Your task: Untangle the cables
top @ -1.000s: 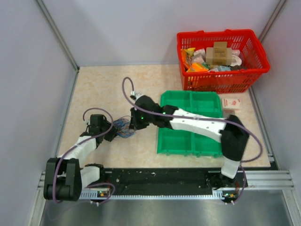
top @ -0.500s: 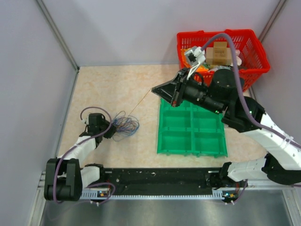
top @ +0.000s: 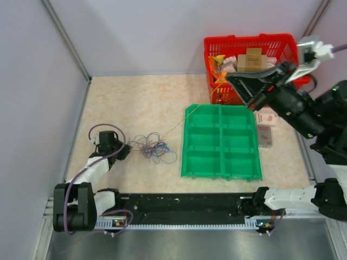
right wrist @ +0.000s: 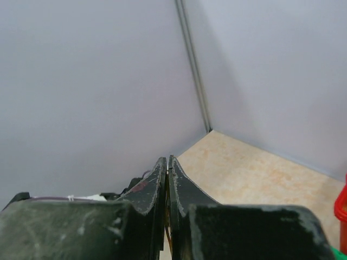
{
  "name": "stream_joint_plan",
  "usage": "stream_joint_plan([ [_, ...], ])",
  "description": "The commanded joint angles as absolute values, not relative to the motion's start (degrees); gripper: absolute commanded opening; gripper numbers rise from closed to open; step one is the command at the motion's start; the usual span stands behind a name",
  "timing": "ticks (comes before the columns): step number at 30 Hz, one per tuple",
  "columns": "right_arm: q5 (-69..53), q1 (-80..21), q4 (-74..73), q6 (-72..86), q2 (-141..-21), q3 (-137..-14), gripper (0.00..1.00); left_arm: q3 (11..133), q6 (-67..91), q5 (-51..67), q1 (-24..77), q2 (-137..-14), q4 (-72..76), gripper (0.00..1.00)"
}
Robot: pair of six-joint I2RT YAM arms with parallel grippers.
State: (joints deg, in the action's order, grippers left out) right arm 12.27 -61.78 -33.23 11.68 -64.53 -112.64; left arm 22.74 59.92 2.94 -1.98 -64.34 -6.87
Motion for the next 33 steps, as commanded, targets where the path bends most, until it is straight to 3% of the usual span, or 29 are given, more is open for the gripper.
stream_joint_plan([
  [1, 19.24, -62.23, -28.65, 6.69, -61.35, -115.31, 0.00, 24.79, 57.75, 3.51, -2.90, -63.02, -6.16, 0.12],
  [2, 20.03, -62.23, -28.48, 5.98, -61.52, -115.66, 0.00, 24.70, 57.83, 3.78, -3.16, -62.76, -6.07, 0.00],
  [7, 19.34, -62.23, -28.21, 5.01, -64.33, -115.93, 0.00, 25.75, 55.03, 10.17, -3.60, -62.49, -2.91, 0.00],
  [10, 19.42, -62.23, -28.21, 5.28, -66.18, -114.79, 0.00, 28.12, 50.11, 20.89, -3.60, -63.01, -1.05, 0.09],
  [12, 21.78, -62.23, -28.13, 4.23, -66.97, -114.35, 0.00, 28.83, 48.96, 24.77, -3.60, -62.67, -2.28, 0.23],
  [13, 23.45, -62.23, -27.86, 3.52, -67.58, -114.17, 0.00, 28.74, 48.17, 27.05, -3.60, -62.23, -2.02, 0.38],
  [15, 25.48, -62.23, -27.95, 2.38, -68.29, -113.30, 0.00, 28.65, 45.89, 31.53, -3.52, -60.48, -1.32, 0.58],
  [16, 25.58, -62.14, -27.95, 2.37, -68.12, -112.68, 0.00, 28.74, 44.75, 33.12, -3.43, -59.08, -1.49, 0.76],
  [18, 25.93, -62.23, -27.60, 2.98, -67.77, -110.66, 0.00, 29.35, 42.46, 34.88, -3.08, -55.57, -3.07, 0.91],
  [21, 27.50, -62.23, -26.90, 3.43, -67.59, -107.50, 0.00, 31.46, 38.50, 33.85, -0.27, -49.15, -7.28, 0.90],
  [27, 29.79, -62.23, -26.98, 2.99, -68.82, -106.61, 0.00, 29.71, 37.26, 19.81, 21.58, -41.23, -8.53, 0.63],
  [31, 31.11, -62.14, -26.90, 2.38, -69.00, -107.14, 0.00, 29.79, 35.07, -1.43, 34.34, -39.03, -13.87, 0.63],
  [33, 32.34, -62.05, -26.90, 1.76, -68.99, -107.40, 0.00, 30.23, 33.67, -6.05, 37.43, -39.81, -14.41, 0.61],
])
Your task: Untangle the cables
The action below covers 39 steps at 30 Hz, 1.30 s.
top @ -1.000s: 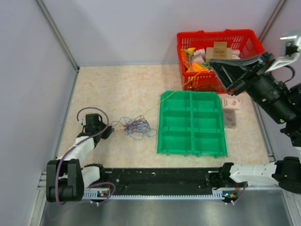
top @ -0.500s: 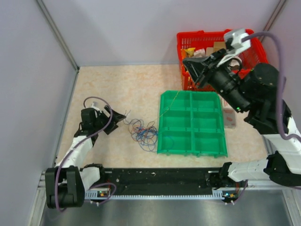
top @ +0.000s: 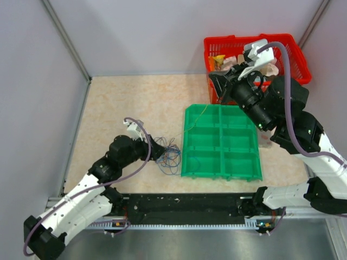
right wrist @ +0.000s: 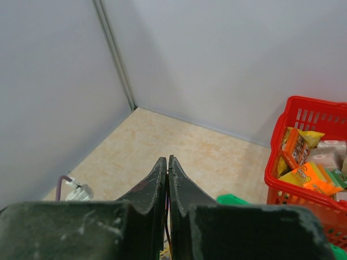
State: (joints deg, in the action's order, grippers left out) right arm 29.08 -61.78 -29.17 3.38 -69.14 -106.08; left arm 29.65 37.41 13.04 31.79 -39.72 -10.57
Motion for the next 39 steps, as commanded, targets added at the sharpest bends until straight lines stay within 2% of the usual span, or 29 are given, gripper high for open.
stream_joint_plan([
  [1, 32.60, -62.05, -27.07, 1.67, -68.91, -107.40, 0.00, 30.76, 33.49, -6.85, 38.05, -41.47, -14.68, 0.60],
  [4, 32.43, -61.96, -27.07, 1.76, -68.56, -107.75, 0.00, 33.48, 34.97, -8.96, 39.46, -48.49, -17.57, 0.49],
  [5, 32.34, -61.96, -26.98, 1.84, -68.47, -107.84, 0.00, 34.10, 35.42, -9.92, 40.25, -50.43, -17.84, 0.48],
  [10, 31.91, -61.96, -27.42, 1.84, -68.47, -108.28, 0.00, 32.96, 35.86, -12.57, 43.86, -53.61, -15.38, 0.57],
  [12, 31.38, -61.96, -27.60, 1.93, -68.47, -108.54, 0.00, 33.13, 36.03, -12.57, 43.95, -54.66, -15.29, 0.57],
  [15, 31.11, -61.88, -27.51, 2.11, -68.55, -108.81, 0.00, 33.13, 36.12, -12.04, 43.95, -55.90, -14.68, 0.50],
  [17, 31.38, -61.96, -27.60, 1.76, -68.64, -109.07, 0.00, 32.18, 36.65, -10.99, 44.12, -55.46, -14.42, 0.55],
  [19, 31.11, -61.96, -27.86, 1.76, -68.47, -109.42, 0.00, 29.37, 36.56, -8.71, 44.21, -53.62, -11.53, 0.71],
  [20, 30.94, -61.96, -27.86, 1.84, -68.38, -109.42, 0.00, 28.31, 36.39, -7.57, 44.21, -53.09, -10.21, 0.75],
  [24, 29.71, -61.96, -28.04, 2.63, -68.03, -109.25, 0.00, 28.65, 35.60, -8.17, 44.21, -55.36, -8.27, 0.75],
  [28, 29.35, -61.96, -27.95, 3.34, -67.94, -108.90, 0.00, 31.63, 34.10, -12.20, 44.21, -60.89, -8.25, 0.63],
  [32, 30.05, -61.96, -27.95, 3.08, -68.29, -109.42, 0.00, 34.18, 35.76, -20.63, 44.21, -65.03, -12.12, 0.28],
  [34, 32.50, -61.96, -27.43, 2.38, -68.64, -110.30, 0.00, 35.15, 37.61, -25.03, 44.21, -66.09, -15.45, 0.02],
  [36, 40.12, -61.96, -26.46, 0.36, -69.08, -111.79, 0.00, 36.03, 41.12, -29.42, 44.21, -66.01, -20.02, 0.00],
  [39, 54.10, -59.87, -18.58, -12.25, -69.79, -112.94, 0.00, 35.51, 42.97, -30.76, 44.12, -63.21, -23.45, 0.00],
])
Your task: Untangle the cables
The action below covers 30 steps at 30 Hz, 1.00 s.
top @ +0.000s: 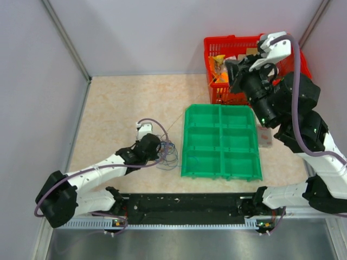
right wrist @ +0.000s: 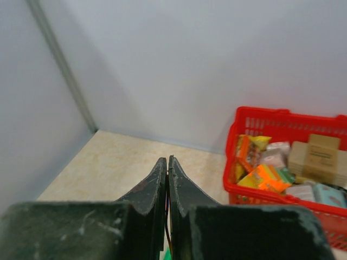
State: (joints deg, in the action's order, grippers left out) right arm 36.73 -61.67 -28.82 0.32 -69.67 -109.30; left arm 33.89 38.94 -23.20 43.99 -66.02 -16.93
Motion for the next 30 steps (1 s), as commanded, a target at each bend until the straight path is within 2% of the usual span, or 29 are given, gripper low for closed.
stream_joint_plan([
  [1, 57.36, -57.77, -14.37, -17.09, -69.70, -112.42, 0.00, 35.25, 43.41, -31.11, 44.12, -61.98, -23.99, 0.00],
  [3, 60.37, -52.32, -7.50, -23.18, -69.87, -112.58, 0.00, 34.37, 43.33, -31.73, 43.95, -57.85, -25.57, 0.00],
  [6, 59.25, -43.71, -7.21, -23.55, -70.05, -114.78, 0.00, 31.57, 41.49, -31.03, 42.98, -49.68, -24.09, 0.00],
  [11, 52.57, -42.01, -11.24, -18.91, -70.48, -118.20, 0.00, 28.74, 38.32, -25.24, 38.59, -41.23, -20.83, 0.00],
  [14, 52.38, -40.79, -11.43, -19.51, -73.29, -119.35, 0.00, 30.40, 38.58, -22.86, 33.94, -40.52, -23.81, 0.00],
  [17, 54.40, -35.18, -12.38, -19.61, -76.10, -121.19, 0.00, 31.90, 39.28, -24.25, 29.02, -39.29, -27.94, 0.00],
  [21, 46.43, -25.68, -22.04, -8.82, -76.64, -125.24, 0.00, 34.97, 40.86, -24.52, 20.94, -39.81, -35.49, 0.00],
  [30, 42.72, -24.43, -22.94, -6.42, -77.96, -131.91, 0.00, 41.66, 39.12, -25.92, 6.88, -46.14, -37.53, 0.00],
])
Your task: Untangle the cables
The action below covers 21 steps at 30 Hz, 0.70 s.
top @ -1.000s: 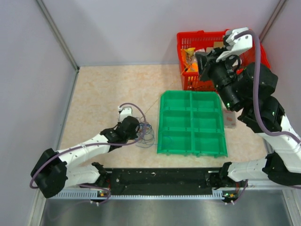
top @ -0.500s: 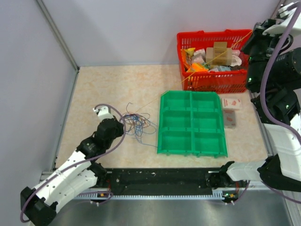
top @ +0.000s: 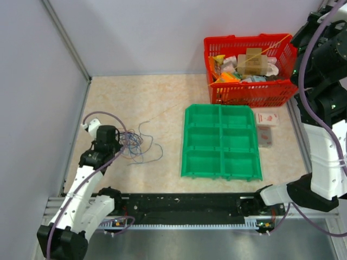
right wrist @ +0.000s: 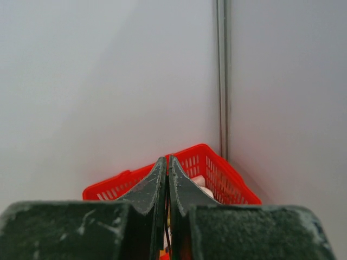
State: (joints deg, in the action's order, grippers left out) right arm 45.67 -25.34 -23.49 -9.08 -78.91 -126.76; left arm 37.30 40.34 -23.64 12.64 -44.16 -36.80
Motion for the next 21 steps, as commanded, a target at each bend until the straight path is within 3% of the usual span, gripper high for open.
stream_joint_plan([
  [1, 43.67, -24.43, -22.77, -7.03, -78.31, -133.23, 0.00, 42.10, 38.85, -26.19, 4.94, -47.10, -37.62, 0.00],
  [3, 46.05, -22.78, -22.50, -8.96, -80.41, -137.70, 0.00, 42.10, 38.58, -24.97, 0.46, -49.21, -37.97, 0.00],
  [8, 43.87, -19.16, -19.96, -9.50, -81.48, -144.49, 0.00, 36.13, 37.79, -9.16, -14.58, -51.77, -33.50, 0.00],
  [14, 18.57, -19.16, -20.74, 4.99, -75.33, -131.76, 0.00, 37.08, 36.92, -0.89, -14.68, -51.06, -29.09, 0.00],
  [21, 18.81, -19.07, -23.38, -2.08, -73.04, -130.51, 0.00, 40.34, 34.10, -0.26, -14.68, -54.66, -29.53, 0.00],
])
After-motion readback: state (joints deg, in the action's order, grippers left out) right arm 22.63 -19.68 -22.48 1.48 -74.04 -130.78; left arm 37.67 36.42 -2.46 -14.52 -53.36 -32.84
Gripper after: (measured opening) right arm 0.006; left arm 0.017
